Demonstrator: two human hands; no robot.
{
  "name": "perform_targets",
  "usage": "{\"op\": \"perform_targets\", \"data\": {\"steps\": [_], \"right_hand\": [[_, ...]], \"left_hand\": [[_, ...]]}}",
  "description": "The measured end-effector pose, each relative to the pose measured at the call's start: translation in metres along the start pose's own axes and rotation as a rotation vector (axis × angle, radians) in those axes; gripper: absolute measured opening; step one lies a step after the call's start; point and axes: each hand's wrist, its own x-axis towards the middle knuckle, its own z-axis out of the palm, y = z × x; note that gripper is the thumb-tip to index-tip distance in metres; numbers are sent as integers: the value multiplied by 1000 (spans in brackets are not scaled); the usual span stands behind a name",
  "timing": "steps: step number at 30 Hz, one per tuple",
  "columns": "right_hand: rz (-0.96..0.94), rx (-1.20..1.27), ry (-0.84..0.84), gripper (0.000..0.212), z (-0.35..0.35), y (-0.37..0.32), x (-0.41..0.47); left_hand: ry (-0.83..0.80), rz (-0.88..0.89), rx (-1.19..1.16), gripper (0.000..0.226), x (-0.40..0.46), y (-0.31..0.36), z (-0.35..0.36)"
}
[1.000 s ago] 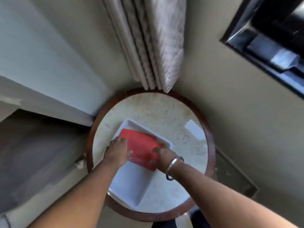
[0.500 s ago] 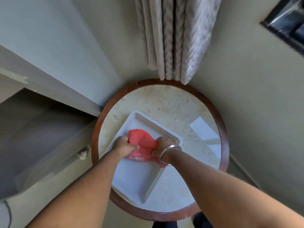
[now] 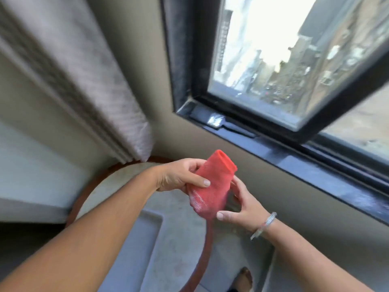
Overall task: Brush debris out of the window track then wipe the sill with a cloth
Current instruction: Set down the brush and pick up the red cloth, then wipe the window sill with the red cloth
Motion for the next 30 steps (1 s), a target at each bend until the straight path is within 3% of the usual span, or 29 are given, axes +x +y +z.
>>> {"op": "perform_targets", "data": {"steps": [3,5,7,10,13,14,16,18,19,21,23,26,30], "right_hand": [[4,58,232,77,-56,-8,-33],[18,-46,469,44,-87,-14,-52],[57,-111,625,29,-118,-16,-71],[30,-110,780,30,-151,-26,-88],[-64,-527,1029,59,-163,-31,-83],[-109,-736,992,68,-160,-30,-74],[-128,-1055,677,79,-147,-20,-51],[-40,-1158,376,79,-133,-6,-31],[3,-1154,313,76,-131,3,-24],[31,-1163,309,74,-128,10,-11],[78,-1215,337,78,-121,6,3],[69,-1191,424,74,-119,1,18],[27,-1187,571,72,-150,39,-33]], "left_hand": [[-45,89,53,44,55,50,41],[78,164,49,47,84,69,56],[161,207,24,45,111,82,67],[148,248,-16,34,140,92,82],[284,314,39,21,163,93,92],[387,344,156,16,168,91,92],[553,392,441,18,174,83,88],[692,445,647,19,169,72,81],[803,478,732,22,164,65,77],[1093,485,937,41,160,50,65],[1244,279,1019,69,164,40,63],[1173,-1,921,82,181,41,71],[1087,154,1192,87,197,41,87]]}}
